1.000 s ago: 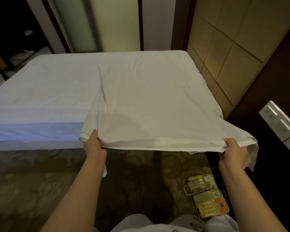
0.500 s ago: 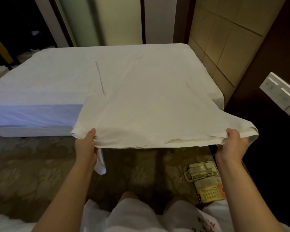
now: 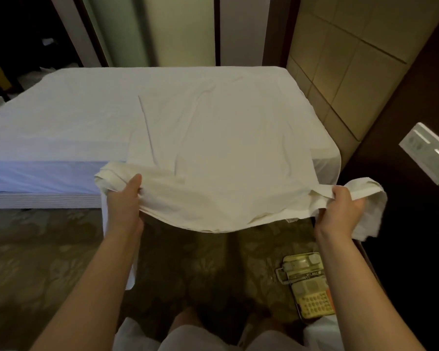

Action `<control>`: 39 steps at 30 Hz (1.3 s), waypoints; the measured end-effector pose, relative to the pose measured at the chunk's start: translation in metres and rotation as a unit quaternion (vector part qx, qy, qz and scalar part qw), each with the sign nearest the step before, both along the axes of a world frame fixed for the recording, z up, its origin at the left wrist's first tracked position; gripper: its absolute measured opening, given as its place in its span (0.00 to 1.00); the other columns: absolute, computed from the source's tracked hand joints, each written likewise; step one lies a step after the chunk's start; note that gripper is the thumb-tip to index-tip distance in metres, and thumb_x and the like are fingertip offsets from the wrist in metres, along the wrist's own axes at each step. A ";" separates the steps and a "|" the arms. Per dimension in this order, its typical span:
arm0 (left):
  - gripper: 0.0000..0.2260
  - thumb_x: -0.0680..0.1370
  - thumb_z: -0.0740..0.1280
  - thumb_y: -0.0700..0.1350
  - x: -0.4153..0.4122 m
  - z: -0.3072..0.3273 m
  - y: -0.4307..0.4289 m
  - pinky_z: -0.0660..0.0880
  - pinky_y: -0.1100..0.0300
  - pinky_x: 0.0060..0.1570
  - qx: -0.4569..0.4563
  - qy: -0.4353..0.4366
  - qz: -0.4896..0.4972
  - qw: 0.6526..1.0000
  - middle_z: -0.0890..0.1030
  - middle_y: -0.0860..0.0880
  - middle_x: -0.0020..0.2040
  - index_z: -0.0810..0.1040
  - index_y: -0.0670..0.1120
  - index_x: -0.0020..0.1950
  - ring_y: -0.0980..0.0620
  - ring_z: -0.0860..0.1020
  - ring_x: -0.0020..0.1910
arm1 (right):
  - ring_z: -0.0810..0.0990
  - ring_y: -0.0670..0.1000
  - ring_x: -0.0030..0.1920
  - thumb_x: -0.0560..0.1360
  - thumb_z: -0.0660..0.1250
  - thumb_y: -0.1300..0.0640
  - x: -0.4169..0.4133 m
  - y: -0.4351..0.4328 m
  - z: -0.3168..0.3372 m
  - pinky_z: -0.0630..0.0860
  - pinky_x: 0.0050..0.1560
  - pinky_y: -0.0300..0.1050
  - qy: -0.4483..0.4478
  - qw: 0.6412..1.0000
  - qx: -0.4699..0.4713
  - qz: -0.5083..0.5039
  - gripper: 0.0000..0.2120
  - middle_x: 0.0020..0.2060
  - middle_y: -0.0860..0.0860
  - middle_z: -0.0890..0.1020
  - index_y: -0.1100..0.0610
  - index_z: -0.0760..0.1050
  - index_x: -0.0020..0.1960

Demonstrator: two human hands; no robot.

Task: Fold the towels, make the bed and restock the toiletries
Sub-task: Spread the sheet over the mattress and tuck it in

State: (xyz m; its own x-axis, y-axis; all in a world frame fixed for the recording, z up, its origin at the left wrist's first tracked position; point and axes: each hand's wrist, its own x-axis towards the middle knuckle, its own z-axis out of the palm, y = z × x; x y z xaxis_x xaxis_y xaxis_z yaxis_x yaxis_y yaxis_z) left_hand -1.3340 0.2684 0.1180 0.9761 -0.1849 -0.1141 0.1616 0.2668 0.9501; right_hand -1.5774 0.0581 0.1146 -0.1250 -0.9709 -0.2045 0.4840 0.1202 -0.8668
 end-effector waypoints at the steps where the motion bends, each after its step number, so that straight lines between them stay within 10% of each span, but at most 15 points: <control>1: 0.18 0.78 0.66 0.39 0.010 0.004 -0.011 0.77 0.62 0.49 0.003 0.008 0.004 1.000 0.79 0.52 0.49 0.69 0.42 0.67 0.56 0.79 0.47 | 0.79 0.50 0.45 0.72 0.60 0.68 0.007 -0.011 0.005 0.78 0.46 0.46 0.008 1.000 0.008 -0.006 0.17 0.46 0.52 0.77 0.58 0.69 0.60; 14: 0.21 0.78 0.67 0.40 0.162 0.112 -0.203 0.74 0.58 0.58 0.034 0.028 0.045 0.998 0.76 0.46 0.59 0.68 0.39 0.69 0.50 0.76 0.56 | 0.77 0.48 0.44 0.73 0.61 0.67 0.141 -0.204 0.108 0.76 0.45 0.43 0.073 0.997 0.011 0.017 0.17 0.44 0.48 0.76 0.54 0.68 0.59; 39: 0.21 0.77 0.67 0.47 0.602 0.078 -0.649 0.73 0.57 0.56 0.250 -0.018 -0.043 0.967 0.78 0.43 0.60 0.73 0.36 0.65 0.44 0.76 0.58 | 0.71 0.43 0.36 0.73 0.60 0.66 0.556 -0.659 0.085 0.71 0.32 0.28 0.194 0.981 -0.017 0.003 0.29 0.39 0.44 0.70 0.59 0.60 0.73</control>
State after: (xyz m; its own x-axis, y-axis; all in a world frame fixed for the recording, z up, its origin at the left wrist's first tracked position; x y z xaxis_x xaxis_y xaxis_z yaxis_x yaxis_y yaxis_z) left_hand -0.7316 -0.3807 0.1959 0.9645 -0.1960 -0.1771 0.1279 -0.2400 0.9623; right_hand -1.0213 -0.6008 0.1994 -0.1817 -0.9772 -0.1096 0.1153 0.0895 -0.9893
